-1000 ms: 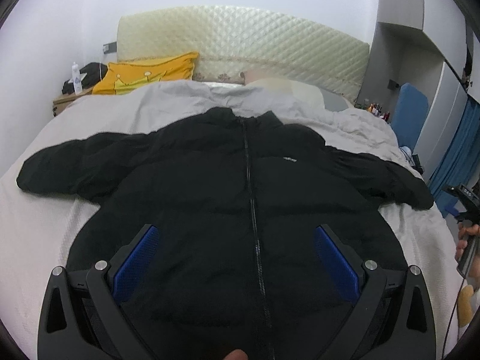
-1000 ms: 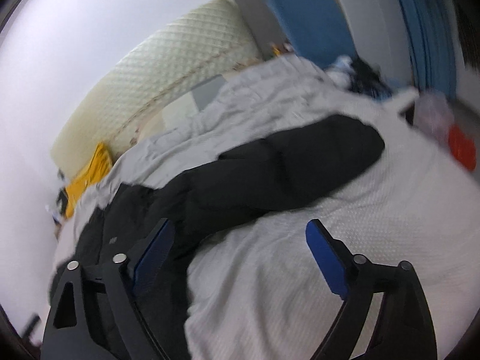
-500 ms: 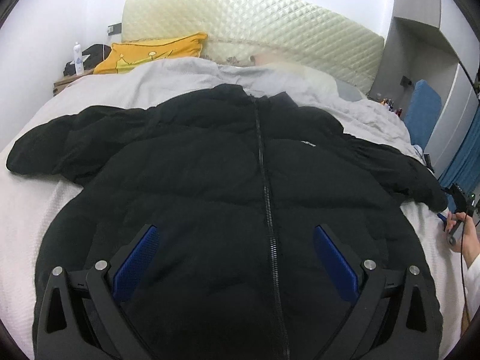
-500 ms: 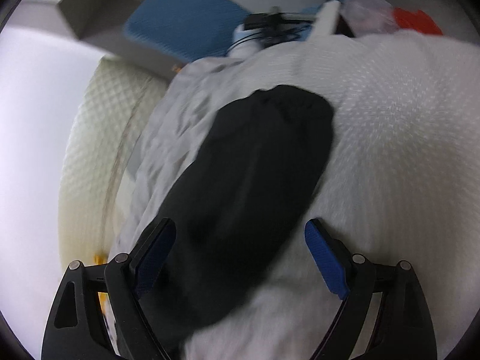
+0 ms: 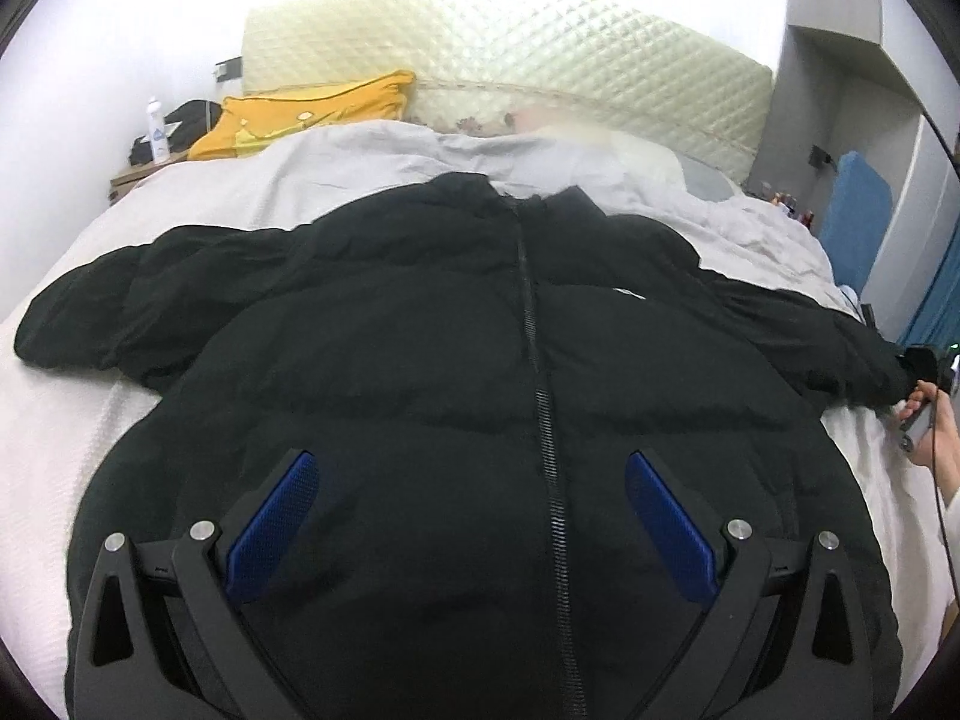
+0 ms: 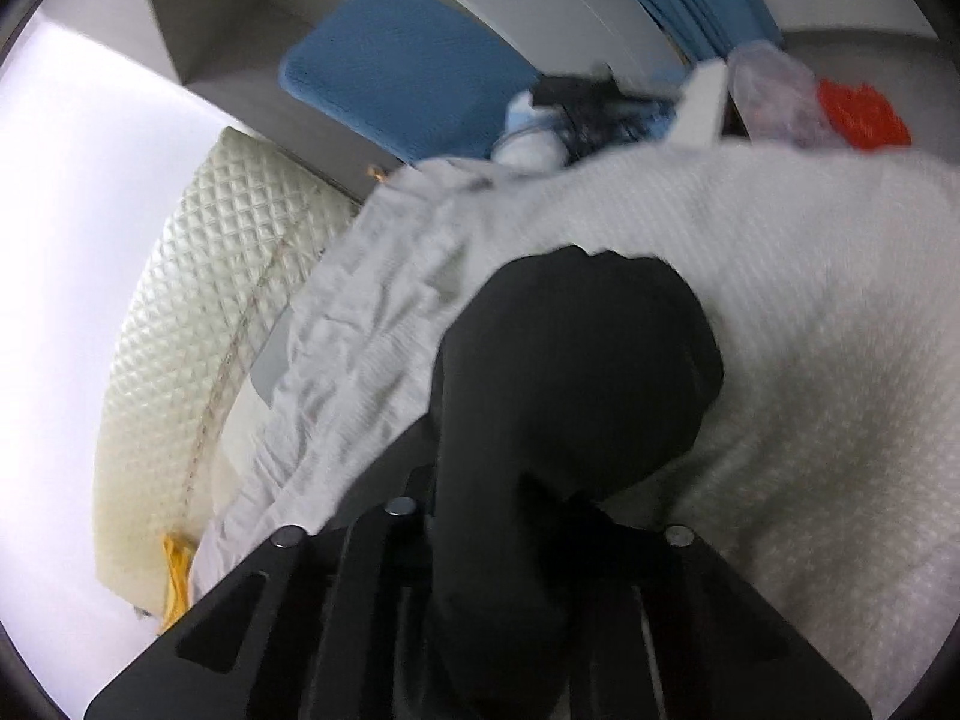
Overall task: Fold large clothes
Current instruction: 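Lift the sleeve with the right gripper and lay it across the jacket body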
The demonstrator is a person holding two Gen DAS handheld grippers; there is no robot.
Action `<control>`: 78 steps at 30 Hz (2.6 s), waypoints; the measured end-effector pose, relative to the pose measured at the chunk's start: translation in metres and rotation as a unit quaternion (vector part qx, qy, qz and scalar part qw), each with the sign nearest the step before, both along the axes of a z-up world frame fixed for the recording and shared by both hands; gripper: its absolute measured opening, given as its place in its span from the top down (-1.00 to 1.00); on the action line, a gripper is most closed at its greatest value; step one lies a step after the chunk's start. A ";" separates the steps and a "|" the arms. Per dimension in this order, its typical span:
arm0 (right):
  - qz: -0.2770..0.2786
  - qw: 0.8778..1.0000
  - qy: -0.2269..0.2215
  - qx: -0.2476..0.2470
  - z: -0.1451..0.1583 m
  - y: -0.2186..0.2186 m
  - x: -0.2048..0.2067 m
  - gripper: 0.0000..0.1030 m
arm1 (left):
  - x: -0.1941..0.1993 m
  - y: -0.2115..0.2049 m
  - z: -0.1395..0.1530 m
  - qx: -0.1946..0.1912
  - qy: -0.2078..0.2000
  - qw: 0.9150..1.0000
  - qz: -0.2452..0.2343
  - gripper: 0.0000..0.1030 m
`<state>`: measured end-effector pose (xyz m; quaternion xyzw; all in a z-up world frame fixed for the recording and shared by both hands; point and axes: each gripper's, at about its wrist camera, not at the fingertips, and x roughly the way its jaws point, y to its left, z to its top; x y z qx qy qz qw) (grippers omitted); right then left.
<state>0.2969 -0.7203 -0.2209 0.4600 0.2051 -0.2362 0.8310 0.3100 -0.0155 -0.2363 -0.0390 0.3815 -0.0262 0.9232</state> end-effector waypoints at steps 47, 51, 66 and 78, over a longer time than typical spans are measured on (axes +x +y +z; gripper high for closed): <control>0.431 0.814 -0.061 -0.385 0.230 0.584 0.070 0.80 | -0.053 0.131 0.043 0.065 -0.052 0.995 0.059 -0.97; 0.492 0.784 -0.031 -0.377 0.170 0.643 0.078 0.78 | -0.048 0.149 0.036 0.041 -0.040 0.996 0.072 -0.97; 0.583 0.721 0.052 -0.371 0.032 0.705 0.083 0.57 | -0.038 0.158 0.018 0.009 -0.026 0.997 0.069 -0.97; 0.576 0.732 -0.002 -0.365 0.100 0.660 0.042 -0.36 | -0.045 0.134 0.033 0.008 -0.039 0.998 0.045 -0.97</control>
